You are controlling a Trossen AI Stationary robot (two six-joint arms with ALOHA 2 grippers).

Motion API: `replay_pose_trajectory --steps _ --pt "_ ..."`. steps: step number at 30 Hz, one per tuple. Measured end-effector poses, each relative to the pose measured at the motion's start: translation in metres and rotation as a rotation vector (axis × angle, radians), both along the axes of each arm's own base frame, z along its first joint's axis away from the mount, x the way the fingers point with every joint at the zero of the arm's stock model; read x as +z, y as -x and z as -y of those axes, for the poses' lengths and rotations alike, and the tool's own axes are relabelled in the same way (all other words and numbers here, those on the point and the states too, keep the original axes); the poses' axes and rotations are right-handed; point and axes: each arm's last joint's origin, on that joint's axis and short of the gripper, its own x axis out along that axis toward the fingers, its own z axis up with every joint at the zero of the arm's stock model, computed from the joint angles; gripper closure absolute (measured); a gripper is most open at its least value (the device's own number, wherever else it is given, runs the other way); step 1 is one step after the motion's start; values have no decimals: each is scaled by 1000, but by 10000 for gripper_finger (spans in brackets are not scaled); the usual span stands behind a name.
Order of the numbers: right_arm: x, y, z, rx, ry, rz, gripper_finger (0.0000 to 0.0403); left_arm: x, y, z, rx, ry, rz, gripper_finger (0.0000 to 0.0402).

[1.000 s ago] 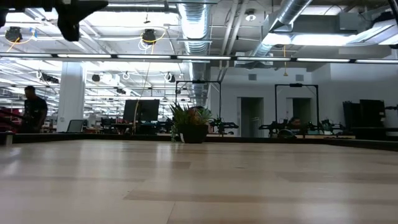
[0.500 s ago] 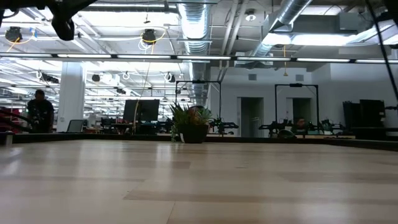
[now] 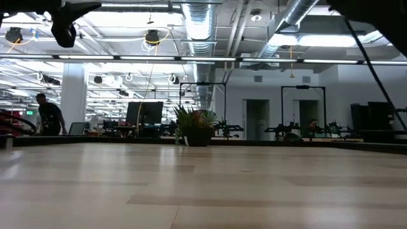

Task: Pick and place USB-C Cables
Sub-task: Put the black charger cable into the gray bin

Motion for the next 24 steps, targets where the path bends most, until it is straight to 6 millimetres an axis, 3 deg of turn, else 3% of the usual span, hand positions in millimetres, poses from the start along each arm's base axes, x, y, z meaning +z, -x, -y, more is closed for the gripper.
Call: replay_pose_trajectory --steps 5,15,21,24 --pt "-30 -7 -5 13 -49 -58 385 0 0 0 0 4 4 215" --pt "-33 -5 -8 7 -6 -96 385 1 0 0 6 6 5 215" --pt "-70 -10 -15 10 -33 -124 385 0 0 0 8 4 2 215" --pt "-79 -11 -16 12 -59 -160 385 -1 0 0 8 -3 -8 215"
